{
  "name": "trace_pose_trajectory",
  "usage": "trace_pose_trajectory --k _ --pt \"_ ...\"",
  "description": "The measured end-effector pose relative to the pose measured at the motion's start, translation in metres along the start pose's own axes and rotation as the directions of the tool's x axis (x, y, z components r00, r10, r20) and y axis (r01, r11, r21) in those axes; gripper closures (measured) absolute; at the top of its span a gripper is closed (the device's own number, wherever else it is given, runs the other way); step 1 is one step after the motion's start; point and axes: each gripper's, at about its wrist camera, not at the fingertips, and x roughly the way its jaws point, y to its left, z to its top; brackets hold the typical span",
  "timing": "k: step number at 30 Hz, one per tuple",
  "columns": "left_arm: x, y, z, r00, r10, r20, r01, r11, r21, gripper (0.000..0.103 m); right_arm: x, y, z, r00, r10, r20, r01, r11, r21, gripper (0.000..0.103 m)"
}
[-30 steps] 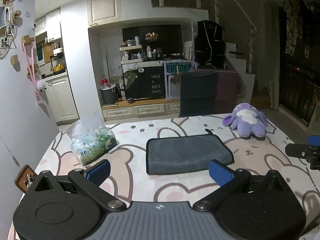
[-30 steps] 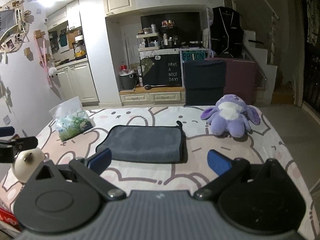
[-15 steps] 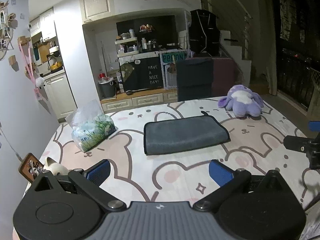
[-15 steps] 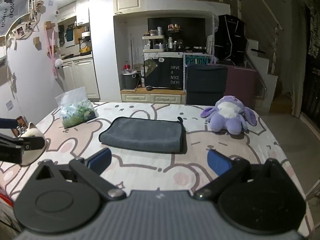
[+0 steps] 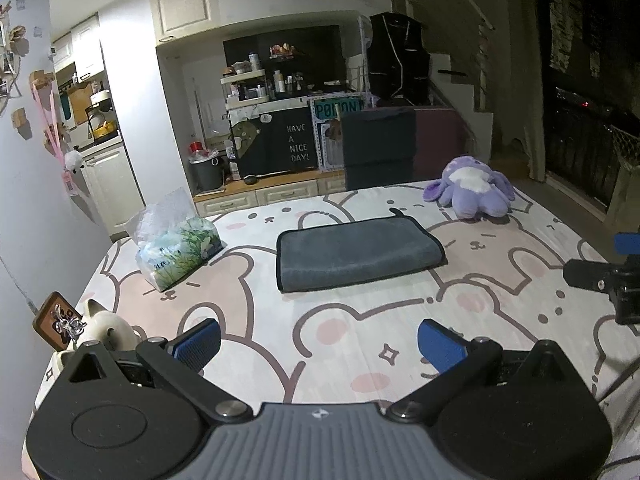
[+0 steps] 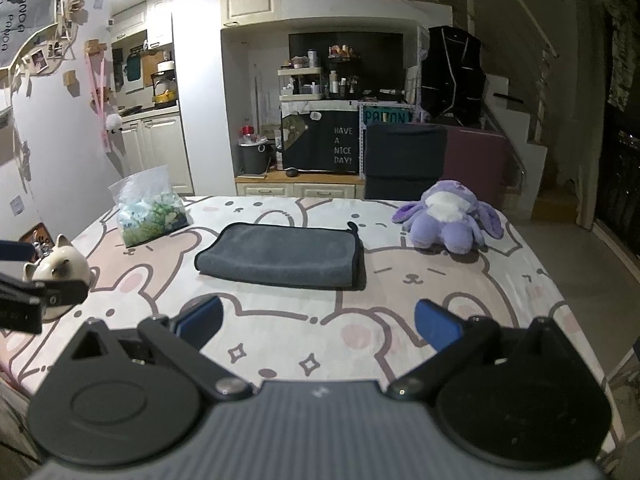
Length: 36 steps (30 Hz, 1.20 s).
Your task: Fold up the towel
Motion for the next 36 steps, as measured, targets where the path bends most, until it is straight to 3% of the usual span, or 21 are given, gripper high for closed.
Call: trace_pose_trajectory --k 36 --pt "-0.01 0.008 -0.021 1.0 -0.021 -0.014 0.02 0.998 -0.054 0.0 -0.008 0.004 -0.016 0.997 0.064 -0.037 -0.066 0.997 -0.035 0.0"
